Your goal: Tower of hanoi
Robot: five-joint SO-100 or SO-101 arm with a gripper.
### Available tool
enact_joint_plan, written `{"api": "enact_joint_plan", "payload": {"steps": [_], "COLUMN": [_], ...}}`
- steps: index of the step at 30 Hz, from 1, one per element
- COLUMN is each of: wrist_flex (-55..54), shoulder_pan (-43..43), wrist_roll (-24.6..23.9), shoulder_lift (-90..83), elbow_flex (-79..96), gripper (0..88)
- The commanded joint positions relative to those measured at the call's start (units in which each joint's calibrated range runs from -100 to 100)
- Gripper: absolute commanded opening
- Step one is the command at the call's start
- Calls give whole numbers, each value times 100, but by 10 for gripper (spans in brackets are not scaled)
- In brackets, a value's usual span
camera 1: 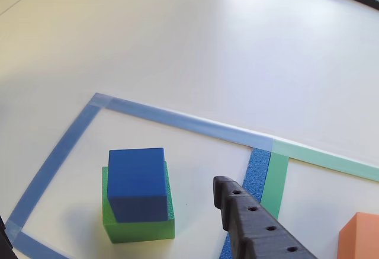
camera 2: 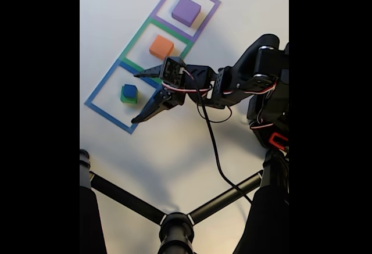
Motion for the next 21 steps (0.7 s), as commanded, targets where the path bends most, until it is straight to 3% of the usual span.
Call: {"api": "enact_joint_plan", "payload": {"steps": [1,21], "wrist_flex": [-158,-344], "shoulder_pan": [-60,-228], "wrist_roll": [0,0], "shoulder_lift": [104,521], "elbow_flex": [-317,-572], "gripper": [438,402]}}
